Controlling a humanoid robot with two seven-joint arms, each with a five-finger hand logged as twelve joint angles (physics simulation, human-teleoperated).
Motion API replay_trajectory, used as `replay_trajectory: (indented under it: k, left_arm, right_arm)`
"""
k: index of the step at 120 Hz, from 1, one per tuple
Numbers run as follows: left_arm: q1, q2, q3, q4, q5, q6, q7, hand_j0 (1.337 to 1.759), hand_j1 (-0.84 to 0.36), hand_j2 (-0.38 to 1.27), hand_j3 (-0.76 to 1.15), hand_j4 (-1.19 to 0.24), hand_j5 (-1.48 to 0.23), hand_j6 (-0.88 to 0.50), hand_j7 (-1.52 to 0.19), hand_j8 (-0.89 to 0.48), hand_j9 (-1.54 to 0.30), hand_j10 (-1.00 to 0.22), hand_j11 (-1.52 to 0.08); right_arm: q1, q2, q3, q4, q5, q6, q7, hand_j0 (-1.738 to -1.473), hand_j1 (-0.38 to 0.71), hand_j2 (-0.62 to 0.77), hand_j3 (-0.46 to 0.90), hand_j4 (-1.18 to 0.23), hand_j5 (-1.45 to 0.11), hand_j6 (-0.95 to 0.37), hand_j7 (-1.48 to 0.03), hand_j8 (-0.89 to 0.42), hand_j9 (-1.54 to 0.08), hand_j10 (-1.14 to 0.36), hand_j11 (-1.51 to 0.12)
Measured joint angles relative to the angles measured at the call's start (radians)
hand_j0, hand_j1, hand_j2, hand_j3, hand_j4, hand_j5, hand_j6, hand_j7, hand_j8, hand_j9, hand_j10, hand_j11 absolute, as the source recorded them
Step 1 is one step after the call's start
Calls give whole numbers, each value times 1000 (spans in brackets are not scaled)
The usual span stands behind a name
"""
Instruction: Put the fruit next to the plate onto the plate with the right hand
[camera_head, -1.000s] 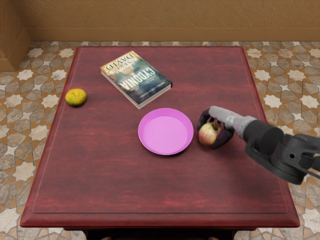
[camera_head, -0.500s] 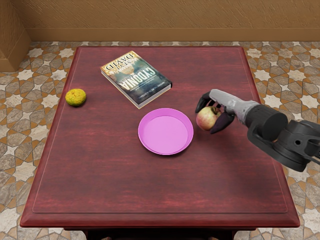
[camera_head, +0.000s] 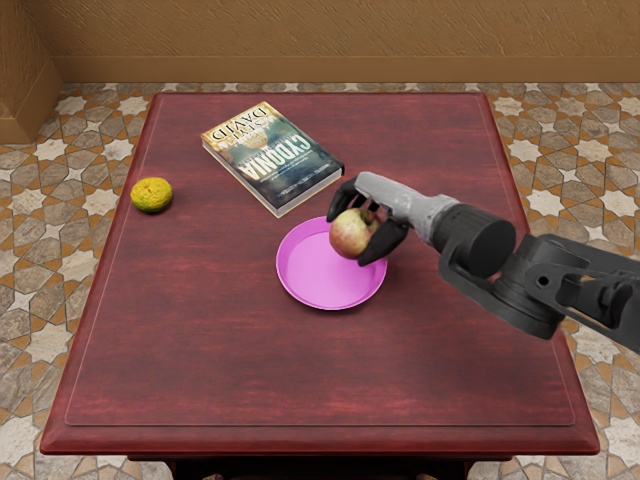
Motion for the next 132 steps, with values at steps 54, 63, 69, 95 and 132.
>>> replay_trajectory:
  k: [54,63,69,95,132]
  left_arm:
    - [1,0,0,0,0,0,0,1658,339,2,0,-9,-11,-9,-11,-9,-11,-9,-11]
    - [1,0,0,0,0,0,0,1658,339,2,0,-9,-11,-9,-11,-9,-11,-9,-11]
    - [1,0,0,0,0,0,0,1658,339,2,0,-9,-11,-9,-11,-9,-11,-9,-11]
    - [1,0,0,0,0,0,0,1658,339,2,0,-9,-11,-9,-11,-9,-11,-9,-11]
    - [1,0,0,0,0,0,0,1658,339,2,0,-9,-11,-9,-11,-9,-11,-9,-11]
  right_arm:
    - [-11,60,-14,-69,-9,10,0,-1652,116,70,0,-603,-825,-407,-801,-344,-818,-471,-816]
    - [-12,60,-15,-71,-9,10,0,-1652,115,65,0,-588,-803,-409,-781,-351,-798,-474,-796]
    - [-13,60,-14,-73,-8,15,0,-1653,68,46,0,-508,-691,-370,-674,-321,-687,-431,-686]
    - [-11,59,-8,-76,-3,38,1,-1656,-205,17,0,-177,-239,-130,-233,-112,-238,-150,-237]
    - [-13,15,107,-64,104,162,1,-1658,-318,5,0,-40,-53,-31,-51,-26,-53,-34,-53]
